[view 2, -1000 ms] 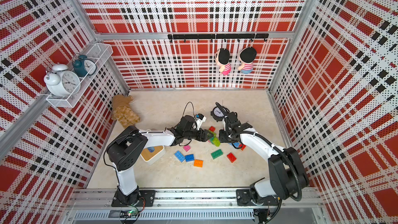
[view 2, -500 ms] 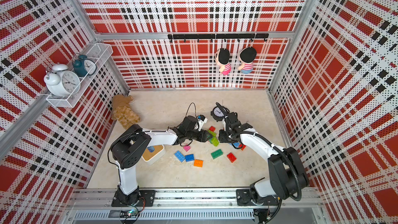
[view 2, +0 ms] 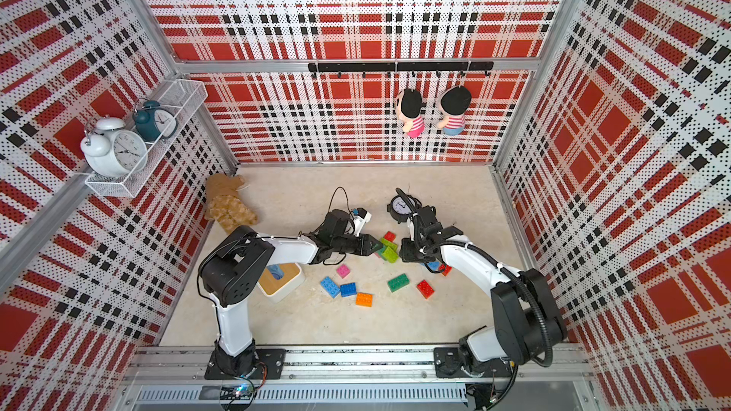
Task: Assemble a heart with building blocks
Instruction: Adjust the building block at the center of the board.
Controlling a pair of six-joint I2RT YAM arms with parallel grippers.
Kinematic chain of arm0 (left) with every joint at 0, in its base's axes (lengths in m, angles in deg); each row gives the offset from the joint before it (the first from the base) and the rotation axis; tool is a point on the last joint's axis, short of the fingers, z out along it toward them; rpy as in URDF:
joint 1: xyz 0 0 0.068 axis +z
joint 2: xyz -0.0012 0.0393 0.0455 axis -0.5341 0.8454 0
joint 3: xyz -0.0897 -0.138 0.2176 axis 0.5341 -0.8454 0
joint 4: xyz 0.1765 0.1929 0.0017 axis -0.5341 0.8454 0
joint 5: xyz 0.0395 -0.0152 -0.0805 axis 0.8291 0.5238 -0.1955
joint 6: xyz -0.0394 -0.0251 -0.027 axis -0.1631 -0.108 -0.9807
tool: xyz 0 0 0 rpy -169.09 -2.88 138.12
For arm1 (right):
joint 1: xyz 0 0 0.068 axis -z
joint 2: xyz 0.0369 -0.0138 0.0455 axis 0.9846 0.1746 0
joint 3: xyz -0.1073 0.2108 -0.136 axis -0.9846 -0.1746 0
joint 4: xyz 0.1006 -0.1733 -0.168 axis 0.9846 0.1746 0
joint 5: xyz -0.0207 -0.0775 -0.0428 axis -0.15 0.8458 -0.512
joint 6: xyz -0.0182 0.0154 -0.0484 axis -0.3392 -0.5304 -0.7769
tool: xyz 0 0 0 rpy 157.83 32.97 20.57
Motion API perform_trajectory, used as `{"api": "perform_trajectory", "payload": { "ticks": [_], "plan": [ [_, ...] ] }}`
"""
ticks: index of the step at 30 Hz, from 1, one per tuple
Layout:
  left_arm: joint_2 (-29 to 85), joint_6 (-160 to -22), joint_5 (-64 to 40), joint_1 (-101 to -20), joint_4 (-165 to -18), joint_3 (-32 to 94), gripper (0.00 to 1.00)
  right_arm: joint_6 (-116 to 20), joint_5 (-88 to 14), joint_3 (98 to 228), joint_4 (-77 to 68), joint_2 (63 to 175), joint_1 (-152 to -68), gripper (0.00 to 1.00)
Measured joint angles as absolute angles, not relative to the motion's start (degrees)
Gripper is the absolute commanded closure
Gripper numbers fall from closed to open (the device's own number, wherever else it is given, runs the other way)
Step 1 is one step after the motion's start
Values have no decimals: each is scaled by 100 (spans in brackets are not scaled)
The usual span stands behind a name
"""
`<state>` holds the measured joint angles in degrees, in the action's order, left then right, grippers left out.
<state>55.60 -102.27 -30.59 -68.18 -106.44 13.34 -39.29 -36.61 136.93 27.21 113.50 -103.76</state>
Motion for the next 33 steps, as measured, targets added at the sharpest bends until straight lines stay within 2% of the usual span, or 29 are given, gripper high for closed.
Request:
{"api": "perform_trajectory", "payload": {
  "ticks": [9,17,22,27,30,33],
  "plan": [
    [5560,-10481,-3433,-6471,-11057,986,58,-3929,-3779,13741,2657,11560,-10376,61],
    [5560,-10573,-3551,-6386,-11191,956,48,-3931,-3818,13833,2646,11663,-10376,61],
    [5560,-10597,-3518,-6368,-11230,931,37,-3937,-3748,13848,2670,11663,-10376,61],
    [5224,-10594,-2980,-6289,-11234,531,29,-3961,-3451,13842,2965,11547,-10378,60],
    [4640,-10583,-2460,-6241,-11186,204,27,-3953,-3270,13750,3228,11271,-10380,59],
    [3902,-10474,-1818,-6303,-11094,27,24,-3900,-3132,13582,3551,10902,-10382,54]
  ]
}}
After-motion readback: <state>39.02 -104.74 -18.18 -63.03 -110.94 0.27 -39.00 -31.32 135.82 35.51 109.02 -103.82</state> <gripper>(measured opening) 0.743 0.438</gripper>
